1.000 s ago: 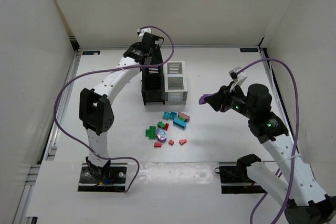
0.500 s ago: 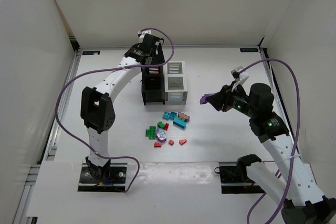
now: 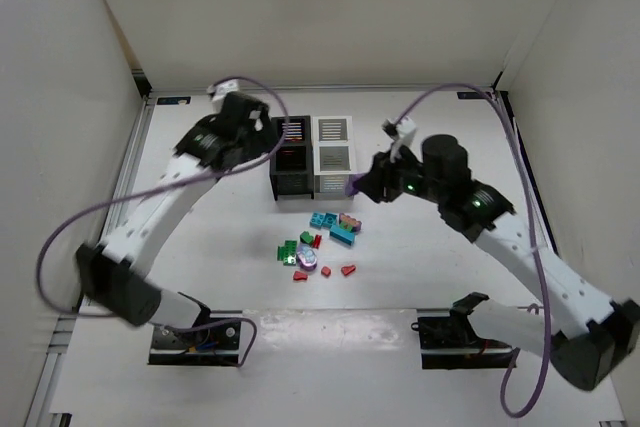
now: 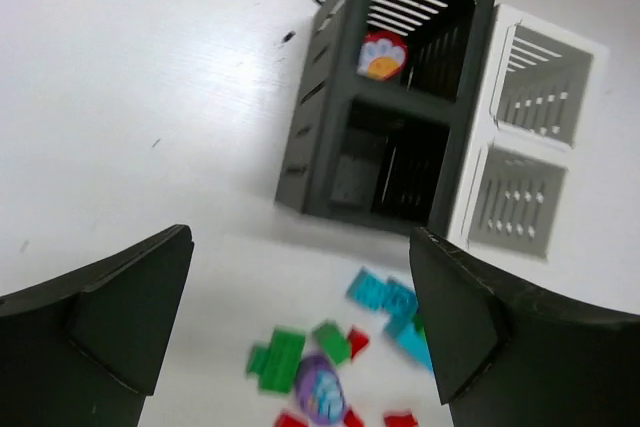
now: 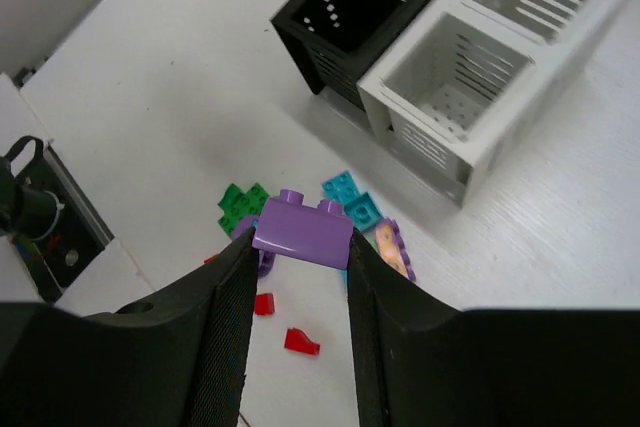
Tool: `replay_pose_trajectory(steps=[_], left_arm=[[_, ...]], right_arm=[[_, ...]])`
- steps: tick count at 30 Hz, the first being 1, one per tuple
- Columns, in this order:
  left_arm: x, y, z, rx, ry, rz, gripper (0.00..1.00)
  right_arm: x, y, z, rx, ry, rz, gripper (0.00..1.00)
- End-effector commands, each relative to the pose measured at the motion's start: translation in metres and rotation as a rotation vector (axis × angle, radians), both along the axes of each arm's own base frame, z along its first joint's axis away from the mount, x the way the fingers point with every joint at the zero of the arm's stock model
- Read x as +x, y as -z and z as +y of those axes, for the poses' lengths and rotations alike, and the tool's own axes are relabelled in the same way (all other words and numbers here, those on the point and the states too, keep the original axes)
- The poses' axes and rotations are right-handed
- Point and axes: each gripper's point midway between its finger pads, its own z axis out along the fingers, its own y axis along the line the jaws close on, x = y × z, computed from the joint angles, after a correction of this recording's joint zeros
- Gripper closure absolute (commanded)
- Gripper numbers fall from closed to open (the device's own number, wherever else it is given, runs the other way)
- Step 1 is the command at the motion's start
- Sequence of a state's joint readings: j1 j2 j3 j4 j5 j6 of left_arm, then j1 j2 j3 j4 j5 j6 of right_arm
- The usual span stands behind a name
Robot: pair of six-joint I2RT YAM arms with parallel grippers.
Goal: Sort the legos into containers by color
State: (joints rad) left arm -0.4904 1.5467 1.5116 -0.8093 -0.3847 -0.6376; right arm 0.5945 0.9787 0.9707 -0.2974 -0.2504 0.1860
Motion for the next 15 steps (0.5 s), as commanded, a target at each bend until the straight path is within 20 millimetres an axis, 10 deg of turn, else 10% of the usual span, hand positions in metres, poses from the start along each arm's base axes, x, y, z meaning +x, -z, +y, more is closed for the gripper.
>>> replay_pose_trajectory(steps=[1,2,4,5,10,11,12,15], left_arm=[[-0.072,-0.036,0.049,-0.084,-0.154,-0.058,0.00],[-0.097,0.011,0.060,-0.039,-0.183,0.051,0.00],[-0.125,0.008,0.068,-0.124,-0.224,0.022,0.00],[-0.143,0.040,0.075,-0.097,-0.237,0.096,0.00],[-0.182,0.044,0.078,-0.162,-0.201,0.074,0.00],[-0.186,0.043,0.079,-0.154,-0.191,0.076,0.00],[-0.191,0.042,0.084,-0.131,-0.193,0.095,0.00],[-0.197,0.042,0.088,-0.089,-0.196,0.132,0.00]], right_arm=[[0.026,-0.021,0.029,-0.058,0.013,-0.101,1.00],[0.032,-0.043,0.039,-0.035,0.005,-0.142,1.00],[0.051,-0.027,0.068,-0.082,-0.004,-0.112,1.00],[0.060,-0.015,0.079,-0.107,-0.010,-0.095,1.00],[0.101,-0.033,0.123,-0.116,0.013,-0.121,1.00],[0.109,-0.003,0.135,-0.174,-0.006,-0.084,1.00],[0.118,-0.020,0.139,-0.163,0.021,-0.120,1.00],[0.133,0.012,0.158,-0.234,0.027,-0.085,1.00]])
